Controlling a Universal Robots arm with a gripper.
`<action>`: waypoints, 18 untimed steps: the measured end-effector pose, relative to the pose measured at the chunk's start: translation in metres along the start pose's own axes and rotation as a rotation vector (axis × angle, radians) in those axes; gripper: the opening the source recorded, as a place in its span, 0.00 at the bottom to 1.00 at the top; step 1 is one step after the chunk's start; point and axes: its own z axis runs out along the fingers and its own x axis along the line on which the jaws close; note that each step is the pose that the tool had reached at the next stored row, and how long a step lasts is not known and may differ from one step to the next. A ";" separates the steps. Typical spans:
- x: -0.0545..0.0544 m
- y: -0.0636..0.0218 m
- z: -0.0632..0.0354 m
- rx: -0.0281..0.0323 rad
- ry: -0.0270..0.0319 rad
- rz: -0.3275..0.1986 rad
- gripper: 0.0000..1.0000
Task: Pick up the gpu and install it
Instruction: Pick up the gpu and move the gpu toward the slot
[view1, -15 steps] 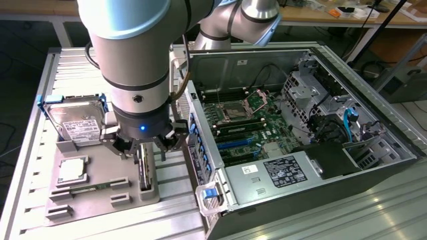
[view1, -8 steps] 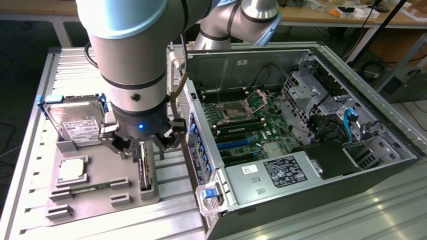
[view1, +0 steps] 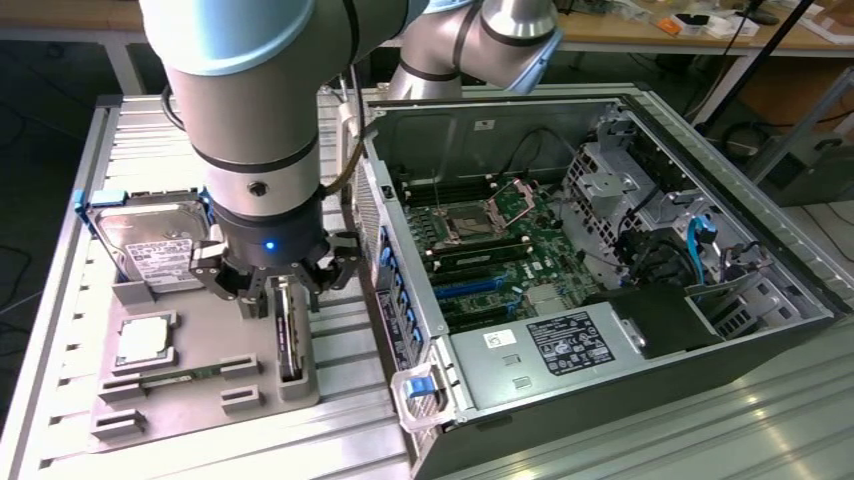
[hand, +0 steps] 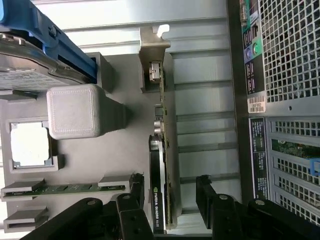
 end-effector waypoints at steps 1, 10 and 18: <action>0.001 0.0009 0.0009 0.0000 0.0000 0.000 0.54; 0.008 0.0059 0.0144 0.0002 0.0002 0.000 0.54; 0.008 0.0056 0.0220 0.0003 0.0003 0.000 0.54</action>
